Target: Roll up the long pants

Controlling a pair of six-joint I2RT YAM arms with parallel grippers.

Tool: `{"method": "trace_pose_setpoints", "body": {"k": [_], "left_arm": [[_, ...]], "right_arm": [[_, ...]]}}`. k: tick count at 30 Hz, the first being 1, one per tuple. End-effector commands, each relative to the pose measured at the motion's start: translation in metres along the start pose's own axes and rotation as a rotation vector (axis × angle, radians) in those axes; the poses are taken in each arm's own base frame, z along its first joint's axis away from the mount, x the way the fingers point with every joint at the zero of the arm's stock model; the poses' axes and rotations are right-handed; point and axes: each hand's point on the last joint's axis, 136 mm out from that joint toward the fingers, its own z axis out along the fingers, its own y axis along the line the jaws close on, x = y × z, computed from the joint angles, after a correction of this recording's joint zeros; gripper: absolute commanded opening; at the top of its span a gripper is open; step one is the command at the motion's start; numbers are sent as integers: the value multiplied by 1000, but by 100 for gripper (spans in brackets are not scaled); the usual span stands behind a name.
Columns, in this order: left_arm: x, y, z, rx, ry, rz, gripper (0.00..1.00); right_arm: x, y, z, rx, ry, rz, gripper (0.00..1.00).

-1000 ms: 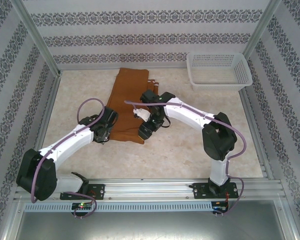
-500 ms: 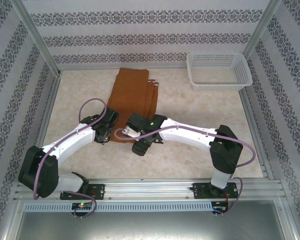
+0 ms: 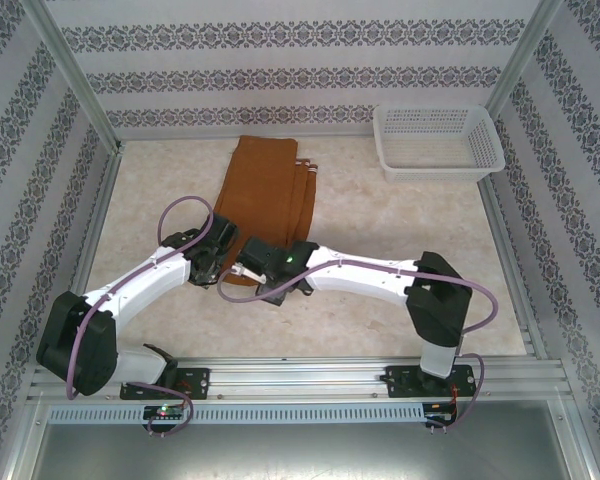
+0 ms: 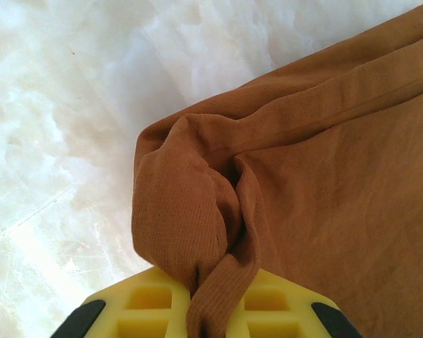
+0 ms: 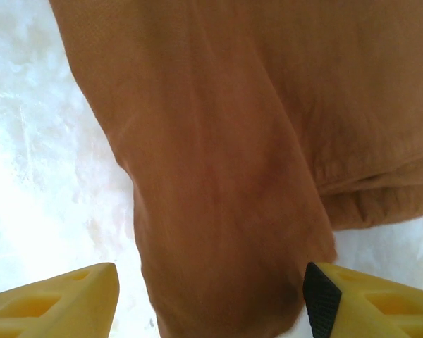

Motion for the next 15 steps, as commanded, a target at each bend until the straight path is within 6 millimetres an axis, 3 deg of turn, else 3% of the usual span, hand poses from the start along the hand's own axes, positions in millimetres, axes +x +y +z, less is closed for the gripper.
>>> {"method": "trace_pose_setpoints", "body": {"k": [1, 3, 4, 6, 15], "left_arm": [[-5, -2, -5, -2, -9, 3, 12], [-6, -3, -6, 1, -12, 4, 12], [-7, -2, -7, 2, -14, 3, 12], [-9, -3, -8, 6, -23, 2, 12], [-31, -20, -9, 21, -63, 10, 13]], "right_arm": [[-2, 7, 18, -3, 20, -63, 67], [3, 10, 26, -29, 39, -63, 56], [6, 10, 29, -43, 44, -56, 41], [9, 6, 28, -65, 43, -18, 0], [13, -19, -5, -333, 30, 217, 0]]}}
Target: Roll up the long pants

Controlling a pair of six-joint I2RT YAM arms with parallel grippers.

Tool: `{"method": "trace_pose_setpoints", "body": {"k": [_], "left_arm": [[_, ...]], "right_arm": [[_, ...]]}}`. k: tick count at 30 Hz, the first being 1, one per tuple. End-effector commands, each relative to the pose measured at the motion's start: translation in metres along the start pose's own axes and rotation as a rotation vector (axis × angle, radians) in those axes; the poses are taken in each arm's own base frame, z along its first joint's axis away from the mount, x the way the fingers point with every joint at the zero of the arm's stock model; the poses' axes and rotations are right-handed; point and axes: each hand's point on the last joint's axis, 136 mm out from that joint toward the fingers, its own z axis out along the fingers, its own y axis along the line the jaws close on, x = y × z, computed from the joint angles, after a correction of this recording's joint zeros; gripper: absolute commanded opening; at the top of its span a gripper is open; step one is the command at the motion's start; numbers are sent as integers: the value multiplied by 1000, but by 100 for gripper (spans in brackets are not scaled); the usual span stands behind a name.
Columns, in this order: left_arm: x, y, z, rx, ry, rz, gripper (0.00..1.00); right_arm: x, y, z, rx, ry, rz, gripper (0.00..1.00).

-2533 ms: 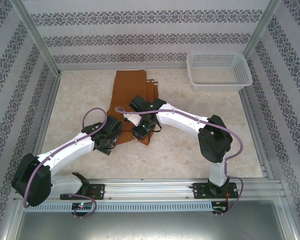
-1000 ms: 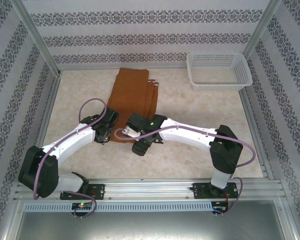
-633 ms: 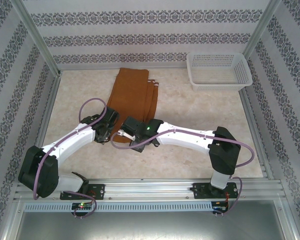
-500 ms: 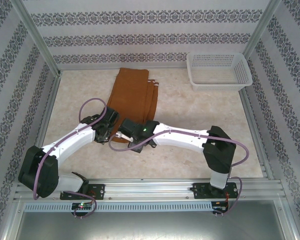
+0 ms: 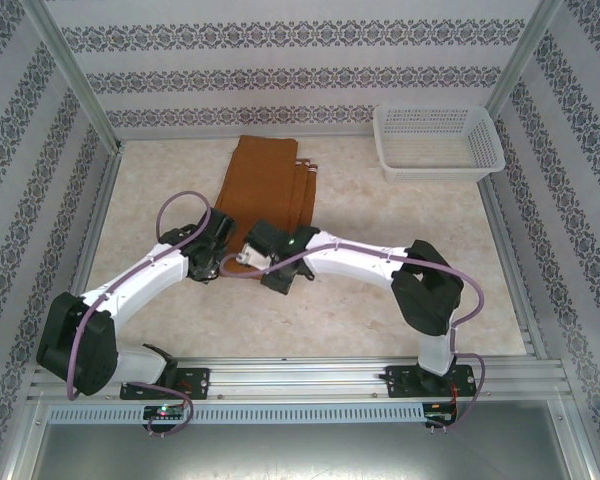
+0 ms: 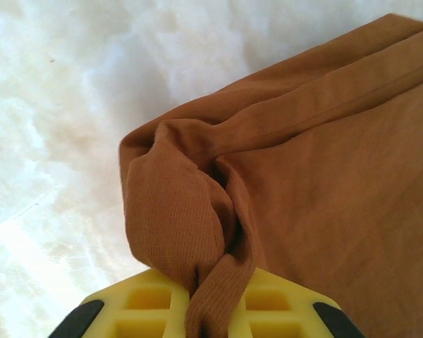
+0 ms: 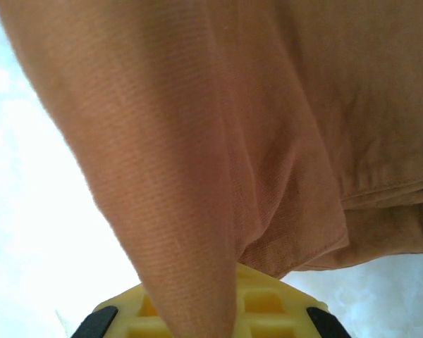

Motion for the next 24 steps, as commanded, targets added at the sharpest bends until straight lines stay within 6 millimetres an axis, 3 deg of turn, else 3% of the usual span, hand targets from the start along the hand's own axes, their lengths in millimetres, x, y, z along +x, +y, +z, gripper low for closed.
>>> {"method": "trace_pose_setpoints", "body": {"k": [1, 13, 17, 21, 23, 24], "left_arm": [[-24, -9, 0, -20, -75, 26, 13], [-32, -48, 46, -135, -51, 140, 11], [-31, -44, 66, -174, -24, 164, 9], [-39, -34, 84, -221, -16, 182, 9], [-43, -30, 91, -237, -13, 184, 9], [-45, -28, 94, -246, -12, 189, 9]], "right_arm": [[9, -1, -25, -162, 26, 123, 0], [32, -20, 5, -514, 228, 361, 0], [51, -30, 12, -505, 278, 383, 0], [90, -45, 17, -446, 396, 412, 0], [99, -51, 23, -424, 403, 427, 0], [101, -54, 27, -408, 391, 432, 6]]}}
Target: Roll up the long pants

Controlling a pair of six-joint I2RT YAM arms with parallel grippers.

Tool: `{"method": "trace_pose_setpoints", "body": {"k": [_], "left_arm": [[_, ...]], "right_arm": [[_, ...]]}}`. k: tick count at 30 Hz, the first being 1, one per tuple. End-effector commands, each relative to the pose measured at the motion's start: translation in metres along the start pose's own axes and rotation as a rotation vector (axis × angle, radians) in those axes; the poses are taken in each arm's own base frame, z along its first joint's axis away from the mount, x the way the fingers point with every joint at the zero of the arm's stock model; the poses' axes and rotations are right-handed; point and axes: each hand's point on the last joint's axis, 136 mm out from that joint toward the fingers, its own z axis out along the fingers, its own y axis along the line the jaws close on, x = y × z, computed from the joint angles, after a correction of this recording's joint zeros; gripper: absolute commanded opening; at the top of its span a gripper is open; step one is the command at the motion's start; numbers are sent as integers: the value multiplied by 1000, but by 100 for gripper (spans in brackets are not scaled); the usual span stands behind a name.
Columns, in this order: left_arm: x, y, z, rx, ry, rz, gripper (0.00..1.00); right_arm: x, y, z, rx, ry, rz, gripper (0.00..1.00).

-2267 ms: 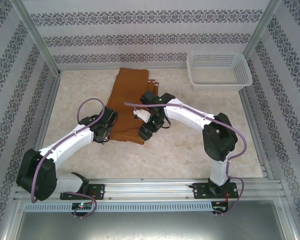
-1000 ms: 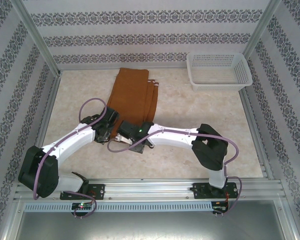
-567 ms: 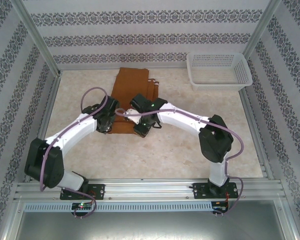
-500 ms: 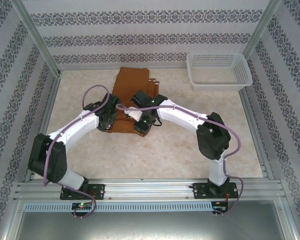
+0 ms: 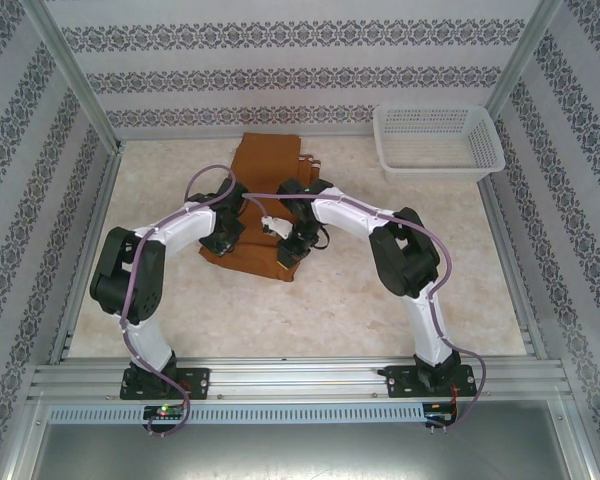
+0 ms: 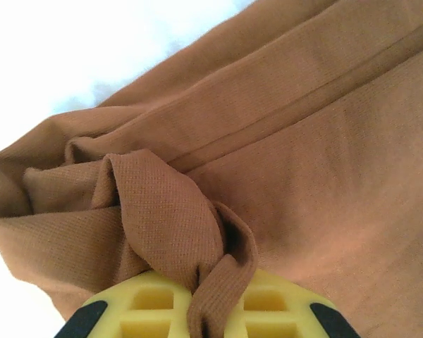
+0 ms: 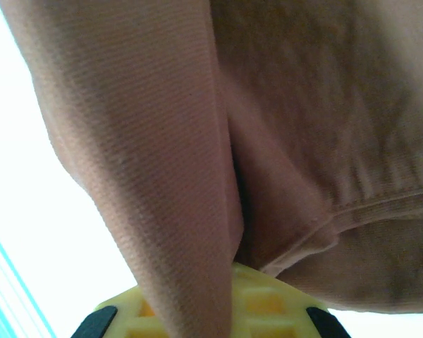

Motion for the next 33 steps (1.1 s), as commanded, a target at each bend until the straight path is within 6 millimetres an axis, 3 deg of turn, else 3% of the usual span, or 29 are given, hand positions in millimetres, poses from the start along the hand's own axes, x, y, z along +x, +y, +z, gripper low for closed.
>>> {"method": "trace_pose_setpoints", "body": {"k": [1, 2, 3, 4, 5, 7, 9, 11, 14, 17, 20, 27, 33], "left_arm": [[-48, 40, 18, -163, -127, -1, 10], [-49, 42, 21, -170, -125, -1, 9], [-50, 42, 23, -170, -121, -3, 9], [-49, 42, 25, -169, -115, -5, 9], [-49, 41, 26, -166, -109, -5, 10], [-48, 37, 28, -158, -96, -4, 10], [-48, 33, 27, -150, -89, -4, 10], [-48, 29, 26, -139, -84, -5, 10], [-50, 24, 22, -124, -82, -7, 10], [-48, 21, 21, -111, -73, -10, 10], [-44, 21, 23, -105, -56, -13, 10], [-43, 18, 20, -84, -45, -11, 10], [-41, 17, 20, -75, -35, -13, 10]], "right_arm": [[71, -34, -3, 92, 212, 149, 11], [70, -39, -2, 109, 201, 150, 14], [70, -43, -2, 132, 188, 150, 25], [68, -48, -3, 163, 176, 146, 46], [67, -49, -5, 190, 163, 138, 56], [57, -44, -17, 266, 109, 98, 65], [45, -32, -36, 358, 44, 44, 67], [34, -12, -58, 437, -27, -16, 67], [18, 28, -74, 515, -109, -119, 67], [3, 67, -70, 542, -165, -212, 67], [-11, 92, -54, 599, -186, -321, 68], [-28, 93, -1, 765, -94, -477, 73], [-50, 86, 20, 857, -88, -536, 74]]}}
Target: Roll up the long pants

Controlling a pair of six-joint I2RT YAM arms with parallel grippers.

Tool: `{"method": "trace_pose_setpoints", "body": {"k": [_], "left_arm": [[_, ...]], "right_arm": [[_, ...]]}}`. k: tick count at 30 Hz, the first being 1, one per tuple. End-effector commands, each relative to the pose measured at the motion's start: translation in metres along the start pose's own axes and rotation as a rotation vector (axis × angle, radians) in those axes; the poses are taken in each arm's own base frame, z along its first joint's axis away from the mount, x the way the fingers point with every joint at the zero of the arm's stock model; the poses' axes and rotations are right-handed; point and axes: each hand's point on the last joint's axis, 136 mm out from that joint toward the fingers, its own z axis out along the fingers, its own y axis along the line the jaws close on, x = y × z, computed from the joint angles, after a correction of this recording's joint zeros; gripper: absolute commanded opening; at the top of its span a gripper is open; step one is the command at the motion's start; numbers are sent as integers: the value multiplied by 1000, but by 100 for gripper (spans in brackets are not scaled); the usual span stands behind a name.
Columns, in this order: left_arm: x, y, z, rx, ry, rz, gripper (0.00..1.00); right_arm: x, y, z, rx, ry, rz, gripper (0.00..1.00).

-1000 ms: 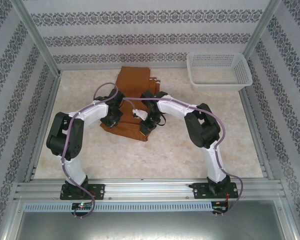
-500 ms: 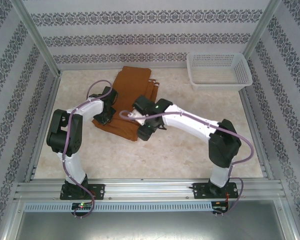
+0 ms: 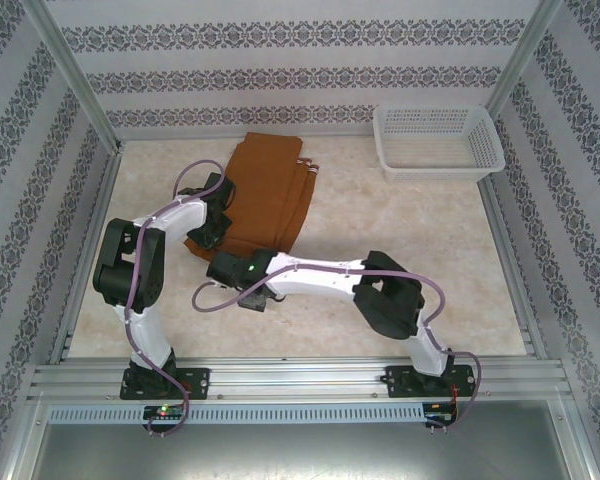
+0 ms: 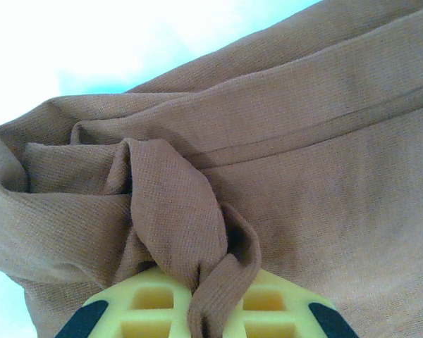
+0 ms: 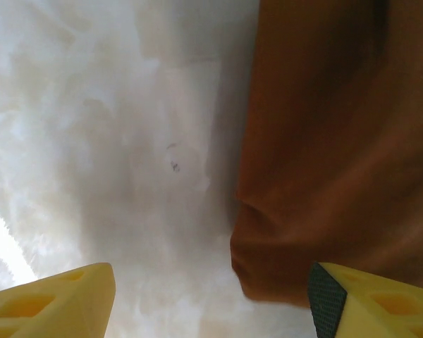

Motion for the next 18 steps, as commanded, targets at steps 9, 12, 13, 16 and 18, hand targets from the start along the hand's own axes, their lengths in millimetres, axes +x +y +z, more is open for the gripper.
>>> {"method": "trace_pose_setpoints", "body": {"k": [9, 12, 13, 16, 18], "left_arm": [[8, 6, 3, -1, 46, 7, 10], [10, 5, 2, 9, 55, 3, 10], [11, 5, 2, 12, 58, 4, 10], [12, 7, 0, 18, 62, 2, 10], [12, 7, -2, 21, 61, 1, 10]], "right_arm": [[-47, -44, 14, 259, -68, -60, 76], [-47, -45, 34, 256, -50, -75, 76], [-46, -46, 41, 252, -46, -76, 76], [-43, -49, 59, 220, -33, -69, 75], [-40, -49, 67, 185, -21, -50, 75]]}}
